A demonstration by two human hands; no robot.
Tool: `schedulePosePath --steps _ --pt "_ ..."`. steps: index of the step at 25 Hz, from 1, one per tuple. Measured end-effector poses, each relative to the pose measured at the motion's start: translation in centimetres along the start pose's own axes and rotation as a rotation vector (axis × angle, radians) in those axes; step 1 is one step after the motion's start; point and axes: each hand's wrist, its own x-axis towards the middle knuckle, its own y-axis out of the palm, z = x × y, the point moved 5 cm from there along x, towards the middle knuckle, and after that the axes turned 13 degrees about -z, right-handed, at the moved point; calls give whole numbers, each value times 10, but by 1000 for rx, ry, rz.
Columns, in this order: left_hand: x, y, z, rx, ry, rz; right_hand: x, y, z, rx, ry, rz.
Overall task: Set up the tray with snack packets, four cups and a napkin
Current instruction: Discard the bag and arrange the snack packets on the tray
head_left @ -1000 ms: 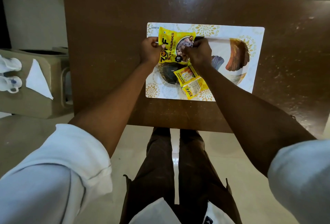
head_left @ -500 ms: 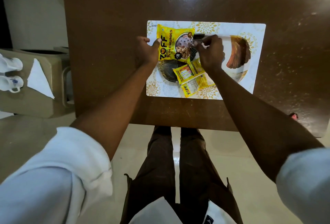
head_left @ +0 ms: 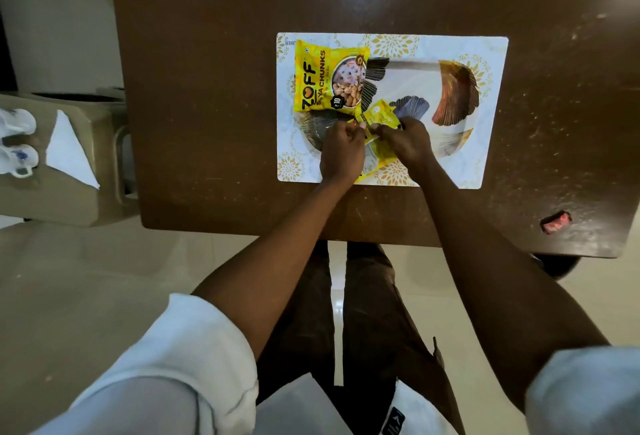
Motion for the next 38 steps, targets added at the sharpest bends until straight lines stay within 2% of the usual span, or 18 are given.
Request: schedulePosePath --steps 2,4,7,9,10,13,14,16,18,20,23,28,31,33,36,37,38 --pt "3 -6 0 -59 -27 27 -9 0 13 7 -37 11" --pt "7 -16 -3 -220 -74 70 -25 -1 33 52 -106 39" --pt "16 -32 1 -440 -169 122 -49 5 52 307 -10 225" --pt "21 -36 8 -455 -182 166 -56 7 53 355 33 292" --pt "25 -37 12 -430 -180 181 -54 4 53 342 17 255" --pt "38 -44 17 -384 -163 273 -32 -15 55 228 -128 -1" --pt "42 -46 16 -353 -143 317 -24 -17 59 182 -194 17" --pt "45 -48 11 -312 -119 411 -16 -8 65 90 -286 257" --pt "45 -51 5 -318 -152 496 -18 4 67 17 -283 468" --pt "43 -55 2 -354 -213 531 -15 10 63 49 -259 471" --pt "42 -57 10 -500 -334 518 -12 11 39 251 -58 369" --pt "38 -51 34 -589 -330 466 -42 27 -24 611 543 286" --pt "31 -48 41 -540 -340 382 -58 32 -39 724 680 199" --pt "31 -50 40 -451 -311 299 -63 31 -35 572 538 140" --pt "45 -57 38 -403 -273 254 -52 16 -5 145 -22 -42" --pt "51 -59 37 -380 -263 263 -45 15 2 122 -84 -42" --pt "56 -62 35 -350 -254 276 -38 16 7 168 -57 3"
